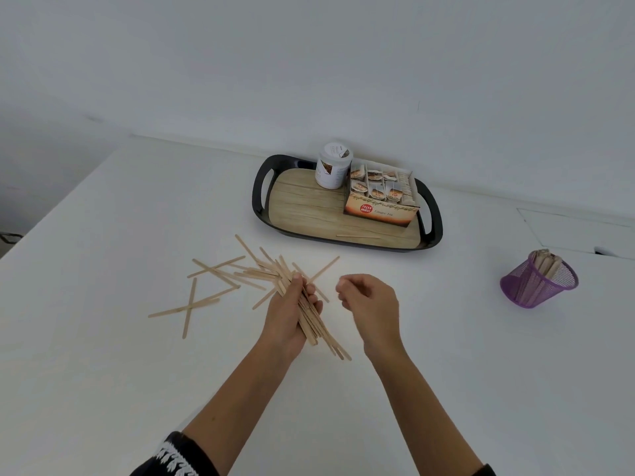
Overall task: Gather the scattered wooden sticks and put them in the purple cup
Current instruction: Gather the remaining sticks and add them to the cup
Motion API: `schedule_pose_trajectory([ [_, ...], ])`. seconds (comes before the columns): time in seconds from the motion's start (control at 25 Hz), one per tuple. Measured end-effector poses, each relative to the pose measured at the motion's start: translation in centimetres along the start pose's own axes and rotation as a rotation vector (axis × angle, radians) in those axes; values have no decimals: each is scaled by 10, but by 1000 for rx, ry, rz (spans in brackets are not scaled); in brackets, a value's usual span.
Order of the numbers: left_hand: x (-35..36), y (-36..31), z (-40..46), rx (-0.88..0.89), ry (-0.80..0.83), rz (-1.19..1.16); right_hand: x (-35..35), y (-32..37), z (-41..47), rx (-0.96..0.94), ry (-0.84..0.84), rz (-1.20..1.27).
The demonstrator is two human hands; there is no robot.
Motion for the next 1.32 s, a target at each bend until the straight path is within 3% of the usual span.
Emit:
schedule_pose_trajectory([
  [0.16,22,-19,-3,257,78,172,31,-56,-26,652,86,688],
  [0.32,55,-32,-19,511,248,455,67,-56,-50,917,249,1095],
  [0.6,69,-25,-32,587,336,531,70,-32,-44,878,342,1272],
  [0.76,68,-23,-29,587,305,569,67,-26,-42,848,382,1239],
  [1.04,66,-19,-26,618,279,745,74,-16,-46,871,426,1387],
  [1.32,49,-43,-19,575,186,603,71,-32,-59,807,389,1192],
])
Point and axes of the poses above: each hand's wrist, its own z-axis towards the middle knuckle, its own x-axis out of the palm, y = z × x, the point moved 7 cm from there along z, towards the middle knuckle, and after that the axes turned 7 degrees about -z, right-handed, at the moved point
